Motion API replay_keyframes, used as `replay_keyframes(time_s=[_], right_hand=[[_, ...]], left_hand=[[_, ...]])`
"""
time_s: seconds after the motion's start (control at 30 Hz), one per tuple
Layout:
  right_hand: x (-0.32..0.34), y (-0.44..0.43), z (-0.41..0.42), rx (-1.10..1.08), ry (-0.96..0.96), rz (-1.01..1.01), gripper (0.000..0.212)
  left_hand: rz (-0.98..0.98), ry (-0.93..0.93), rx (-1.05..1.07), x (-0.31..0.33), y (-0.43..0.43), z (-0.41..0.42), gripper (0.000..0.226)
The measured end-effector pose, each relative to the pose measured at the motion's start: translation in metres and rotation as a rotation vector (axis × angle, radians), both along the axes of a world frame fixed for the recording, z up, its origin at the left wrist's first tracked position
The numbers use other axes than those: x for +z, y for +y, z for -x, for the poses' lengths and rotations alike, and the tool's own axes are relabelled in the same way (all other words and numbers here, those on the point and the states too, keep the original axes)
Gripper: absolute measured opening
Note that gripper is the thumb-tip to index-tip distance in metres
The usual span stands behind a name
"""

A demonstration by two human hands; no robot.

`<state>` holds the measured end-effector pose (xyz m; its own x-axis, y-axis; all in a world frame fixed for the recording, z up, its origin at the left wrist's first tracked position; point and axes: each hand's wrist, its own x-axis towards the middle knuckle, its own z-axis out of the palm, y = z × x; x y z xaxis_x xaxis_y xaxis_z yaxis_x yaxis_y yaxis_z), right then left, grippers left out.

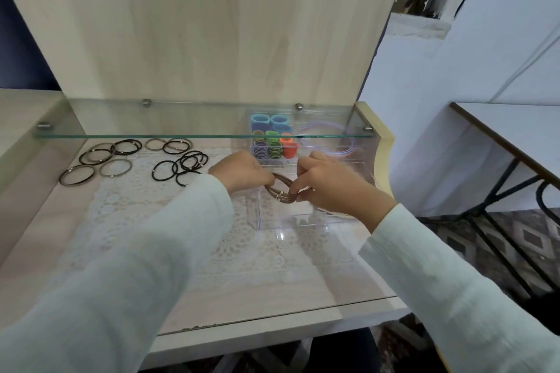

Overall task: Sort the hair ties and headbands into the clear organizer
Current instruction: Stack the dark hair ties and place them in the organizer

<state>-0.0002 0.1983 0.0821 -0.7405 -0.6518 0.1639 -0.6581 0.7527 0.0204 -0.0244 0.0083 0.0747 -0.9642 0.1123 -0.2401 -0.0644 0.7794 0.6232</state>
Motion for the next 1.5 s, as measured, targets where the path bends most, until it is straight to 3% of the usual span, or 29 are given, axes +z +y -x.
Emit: replay_keyframes(time_s=[0.1, 0.33, 0.83, 1.17, 1.4, 1.5], right_hand=[[0.004, -0.003, 0.0, -0.055, -0.189, -0.13, 0.023], [0.003, -0.018, 0.005, -0.139, -0.451, -0.129, 0.025], [0.003, -0.037, 0.008, -0.117, -0.548, -0.223, 0.025], [0.008, -0.044, 0.009, -0.108, -0.596, -0.283, 0.03], [0.01, -0.045, 0.009, -0.127, -0.629, -0.343, 0.042], [0.013, -0.04, 0.012, -0.158, -0.678, -0.273, 0.04]], left_hand=[[0.074, 0.068, 0.01, -0.004, 0.0, -0.001, 0.015], [0.1, 0.026, -0.02, -0.01, 0.001, -0.003, 0.013], [0.205, 0.044, -0.067, -0.022, 0.002, -0.006, 0.013], [0.035, 0.0, -0.149, -0.024, -0.007, -0.005, 0.01], [0.126, 0.059, -0.21, -0.022, -0.008, -0.008, 0.024], [0.192, 0.101, -0.242, -0.023, -0.006, -0.011, 0.028]])
